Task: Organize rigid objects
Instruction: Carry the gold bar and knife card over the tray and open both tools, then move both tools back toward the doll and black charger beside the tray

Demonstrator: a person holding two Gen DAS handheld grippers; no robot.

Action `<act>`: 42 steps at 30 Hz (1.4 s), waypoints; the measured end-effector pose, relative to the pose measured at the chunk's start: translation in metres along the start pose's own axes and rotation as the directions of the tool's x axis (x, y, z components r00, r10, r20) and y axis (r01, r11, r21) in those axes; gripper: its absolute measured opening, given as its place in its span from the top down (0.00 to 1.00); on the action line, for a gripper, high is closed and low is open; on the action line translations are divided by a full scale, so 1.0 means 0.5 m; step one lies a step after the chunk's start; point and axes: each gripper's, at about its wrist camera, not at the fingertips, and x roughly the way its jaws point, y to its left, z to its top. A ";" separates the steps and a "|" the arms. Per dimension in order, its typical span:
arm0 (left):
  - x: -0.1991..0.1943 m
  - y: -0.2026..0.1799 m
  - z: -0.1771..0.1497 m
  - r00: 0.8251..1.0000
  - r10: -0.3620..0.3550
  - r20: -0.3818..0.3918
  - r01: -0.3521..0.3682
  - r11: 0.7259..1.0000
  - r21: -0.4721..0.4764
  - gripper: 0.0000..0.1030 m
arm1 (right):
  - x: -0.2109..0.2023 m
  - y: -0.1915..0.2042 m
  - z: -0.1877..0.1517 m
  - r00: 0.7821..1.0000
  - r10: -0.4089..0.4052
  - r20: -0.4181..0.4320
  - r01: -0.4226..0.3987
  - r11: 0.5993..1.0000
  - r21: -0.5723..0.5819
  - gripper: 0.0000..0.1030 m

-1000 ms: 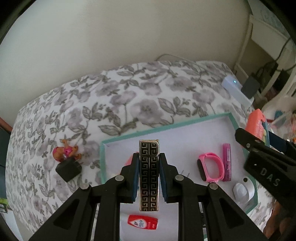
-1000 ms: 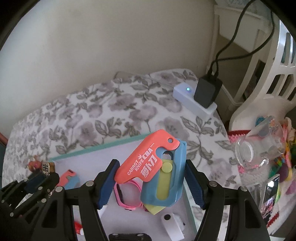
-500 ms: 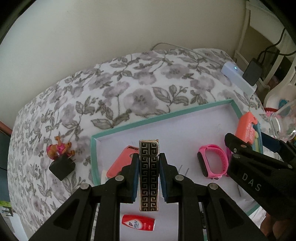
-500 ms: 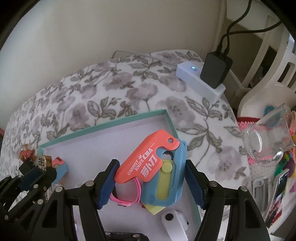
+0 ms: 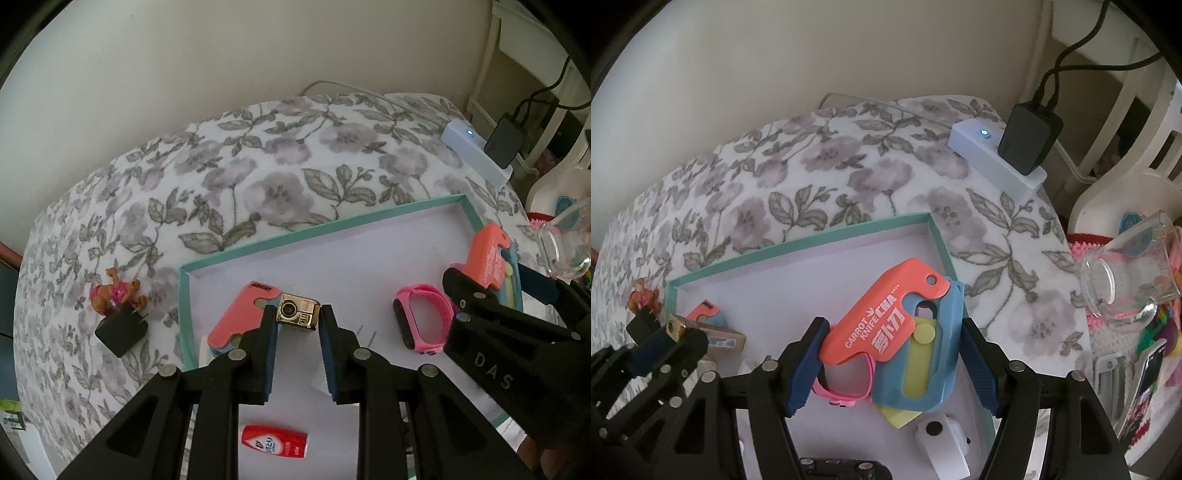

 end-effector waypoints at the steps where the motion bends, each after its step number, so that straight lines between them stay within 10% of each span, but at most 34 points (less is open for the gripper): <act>1: -0.001 0.001 0.000 1.000 -0.001 0.000 0.001 1.000 -0.002 0.76 | 0.003 0.001 0.000 1.000 -0.002 -0.004 0.002 1.000 -0.004 0.28; 42: -0.036 0.154 0.016 0.992 0.121 0.031 -0.114 0.977 -0.179 0.14 | -0.056 0.019 0.021 0.996 -0.039 0.075 0.042 0.999 -0.034 0.00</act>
